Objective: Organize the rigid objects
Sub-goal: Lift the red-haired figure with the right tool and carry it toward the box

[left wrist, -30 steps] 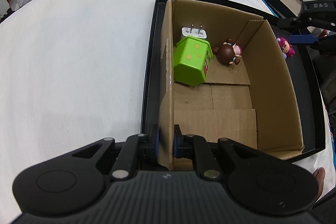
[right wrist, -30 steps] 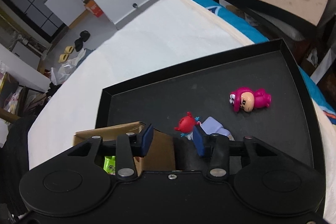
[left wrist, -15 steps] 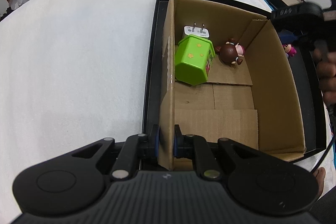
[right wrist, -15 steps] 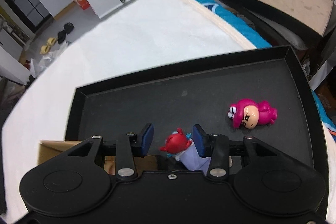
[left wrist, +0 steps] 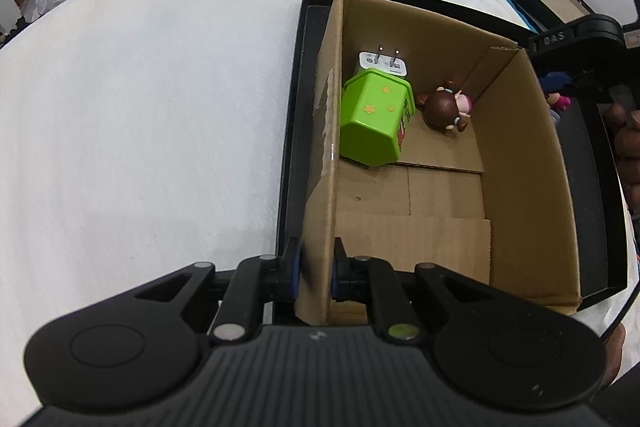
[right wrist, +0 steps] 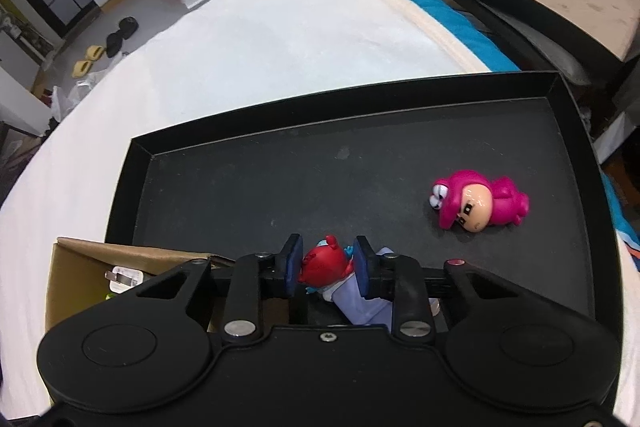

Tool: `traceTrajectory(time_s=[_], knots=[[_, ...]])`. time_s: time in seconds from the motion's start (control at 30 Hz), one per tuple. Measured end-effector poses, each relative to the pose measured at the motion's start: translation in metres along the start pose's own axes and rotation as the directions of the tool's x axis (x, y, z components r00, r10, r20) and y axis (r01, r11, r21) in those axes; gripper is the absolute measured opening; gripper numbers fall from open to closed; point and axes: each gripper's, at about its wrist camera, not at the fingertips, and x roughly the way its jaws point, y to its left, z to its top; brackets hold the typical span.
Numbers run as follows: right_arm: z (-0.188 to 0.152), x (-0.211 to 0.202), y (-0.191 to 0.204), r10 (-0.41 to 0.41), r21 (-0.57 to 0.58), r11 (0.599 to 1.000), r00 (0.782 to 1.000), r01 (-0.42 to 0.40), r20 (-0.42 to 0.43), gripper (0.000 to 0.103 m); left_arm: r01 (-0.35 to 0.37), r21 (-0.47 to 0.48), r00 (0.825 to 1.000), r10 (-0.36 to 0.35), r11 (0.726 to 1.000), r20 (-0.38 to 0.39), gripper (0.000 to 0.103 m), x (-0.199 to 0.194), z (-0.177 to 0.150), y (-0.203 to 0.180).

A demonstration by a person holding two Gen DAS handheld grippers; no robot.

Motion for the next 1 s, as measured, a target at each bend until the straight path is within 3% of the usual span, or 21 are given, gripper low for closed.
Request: traceTrajectory(time_s=[0.2, 0.4, 0.53, 0.6, 0.73, 0.8, 1.0], knots=[[-0.004, -0.001, -0.005, -0.005, 0.017, 1.000, 1.000, 0.005, 0.012, 0.027, 0.006, -0.007, 1.000, -0.006, 1.000, -0.007, 0.011, 0.003, -0.004, 0.004], [-0.007, 0.003, 0.013, -0.095, -0.102, 0.990, 0.995, 0.095, 0.006, 0.029, 0.007, -0.013, 1.000, -0.007, 1.000, -0.011, 0.011, 0.006, -0.004, 0.004], [-0.015, 0.018, 0.011, -0.139, -0.113, 0.985, 0.988, 0.130, -0.073, 0.026, 0.008, -0.016, 1.000, -0.008, 1.000, -0.008, 0.011, 0.007, -0.004, 0.005], [-0.023, 0.025, 0.002, -0.138, -0.085, 0.988, 0.985, 0.129, -0.107, 0.012, 0.008, -0.017, 1.000, -0.008, 1.000, -0.007, 0.011, 0.007, -0.004, 0.006], [-0.034, 0.021, -0.013, -0.084, -0.020, 0.996, 0.991, 0.082, -0.103, 0.009, 0.004, -0.018, 1.000, -0.005, 1.000, -0.010, 0.011, 0.008, -0.003, 0.005], [-0.037, 0.015, -0.019, -0.046, 0.016, 0.999, 0.994, 0.048, -0.103, 0.009, 0.004, -0.019, 1.000, -0.004, 1.000, -0.011, 0.011, 0.008, -0.003, 0.005], [-0.043, -0.007, -0.020, -0.038, 0.001, 0.999, 0.997, 0.038, -0.063, 0.020, 0.007, -0.027, 1.000, -0.008, 1.000, -0.007, 0.011, 0.008, -0.003, 0.006]])
